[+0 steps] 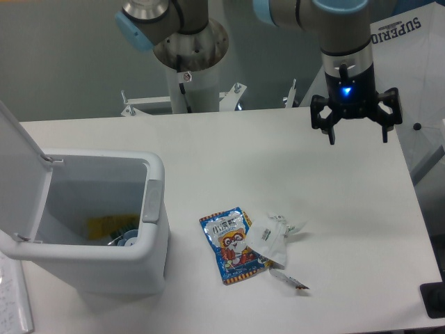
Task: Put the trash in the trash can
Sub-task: 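Move the gripper down toward the crumpled white paper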
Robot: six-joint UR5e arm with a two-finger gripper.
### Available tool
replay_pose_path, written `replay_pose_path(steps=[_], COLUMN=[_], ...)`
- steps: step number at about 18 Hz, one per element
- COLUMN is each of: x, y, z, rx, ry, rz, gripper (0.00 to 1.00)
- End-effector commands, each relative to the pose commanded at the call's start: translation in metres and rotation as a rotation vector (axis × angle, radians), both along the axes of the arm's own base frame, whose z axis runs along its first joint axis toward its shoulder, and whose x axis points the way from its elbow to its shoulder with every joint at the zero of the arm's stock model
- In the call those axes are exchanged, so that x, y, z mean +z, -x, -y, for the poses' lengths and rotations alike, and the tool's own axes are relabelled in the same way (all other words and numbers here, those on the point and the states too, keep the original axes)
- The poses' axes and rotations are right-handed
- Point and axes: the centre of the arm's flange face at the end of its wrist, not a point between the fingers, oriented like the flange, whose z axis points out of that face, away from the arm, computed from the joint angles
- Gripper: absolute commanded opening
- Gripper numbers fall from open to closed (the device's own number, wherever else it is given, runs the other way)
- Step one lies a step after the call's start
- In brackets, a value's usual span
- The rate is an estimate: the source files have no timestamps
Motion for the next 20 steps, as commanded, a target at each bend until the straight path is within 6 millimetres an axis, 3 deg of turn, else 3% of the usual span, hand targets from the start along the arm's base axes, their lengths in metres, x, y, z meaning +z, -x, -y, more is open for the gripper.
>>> replay_pose_path(steps=[6, 9, 14, 17, 20], x=[-0.006, -0.023, -0.061, -0.096, -0.136], y=[-0.004, -0.003, -0.014, -0.016, -0.018], z=[-0.003, -0.003, 0.001, -0.001, -0.02], rx=[0.003, 0.001, 0.005, -0.014, -0.053], ry=[0.0, 0.0, 0.033, 0.063, 0.093], rz=[0.013, 0.036, 0.096, 0.153, 0.217], gripper=[1.0, 1.0, 1.0, 1.0, 1.0])
